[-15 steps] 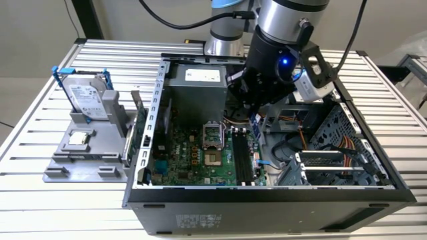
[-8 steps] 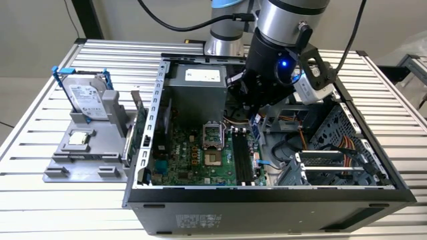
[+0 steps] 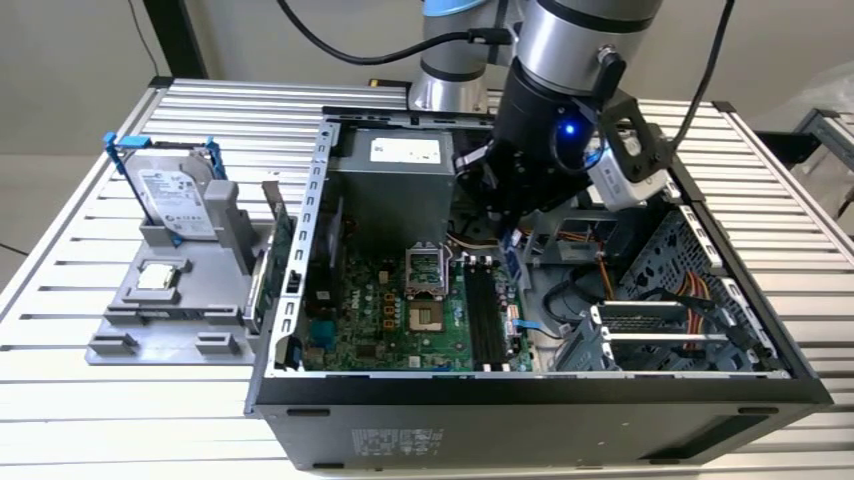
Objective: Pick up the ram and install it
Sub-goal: 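Insert the ram into the slot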
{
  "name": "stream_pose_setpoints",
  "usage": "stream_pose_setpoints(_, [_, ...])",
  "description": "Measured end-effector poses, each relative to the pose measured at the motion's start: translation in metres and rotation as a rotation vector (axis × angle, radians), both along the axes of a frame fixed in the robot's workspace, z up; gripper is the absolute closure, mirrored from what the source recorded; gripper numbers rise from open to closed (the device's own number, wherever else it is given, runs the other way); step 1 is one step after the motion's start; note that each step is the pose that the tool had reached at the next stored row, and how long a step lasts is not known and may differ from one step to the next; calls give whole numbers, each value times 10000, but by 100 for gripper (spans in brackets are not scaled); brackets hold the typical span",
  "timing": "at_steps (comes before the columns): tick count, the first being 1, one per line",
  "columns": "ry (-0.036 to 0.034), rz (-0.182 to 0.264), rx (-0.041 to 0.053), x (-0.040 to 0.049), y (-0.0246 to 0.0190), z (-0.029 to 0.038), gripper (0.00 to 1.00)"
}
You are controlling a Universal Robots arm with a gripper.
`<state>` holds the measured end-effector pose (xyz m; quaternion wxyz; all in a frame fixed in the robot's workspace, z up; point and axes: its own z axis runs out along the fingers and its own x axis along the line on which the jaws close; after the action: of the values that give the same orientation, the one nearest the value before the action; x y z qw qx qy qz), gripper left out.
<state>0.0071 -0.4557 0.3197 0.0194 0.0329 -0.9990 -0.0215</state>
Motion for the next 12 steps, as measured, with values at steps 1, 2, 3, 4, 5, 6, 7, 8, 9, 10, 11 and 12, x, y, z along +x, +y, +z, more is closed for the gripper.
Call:
stream_pose_setpoints(1, [0,-24,0,8,0,-5,100])
stream_pose_setpoints(2, [0,-53,0,14,0,-11,100])
stream_pose_setpoints(3, [0,-83,-1,22,0,-14,100])
stream_pose_setpoints(4, [0,-118,-1,31,0,-18,100])
stream_pose_setpoints(5, [0,-157,-1,35,1,-23,100])
stream_pose_setpoints(6, [1,-199,-2,40,1,-25,100])
stream_pose_setpoints(7, [1,-233,-4,45,1,-28,100])
stream_pose_setpoints(8, [0,-275,-1,49,1,-32,100])
stream_pose_setpoints(9, [0,-317,-1,52,1,-35,100])
stream_pose_setpoints(10, [1,-361,-2,52,2,-38,100])
stream_pose_setpoints(11, [0,-418,2,53,2,-45,100])
stream_pose_setpoints(12, [0,-477,0,53,2,-49,100])
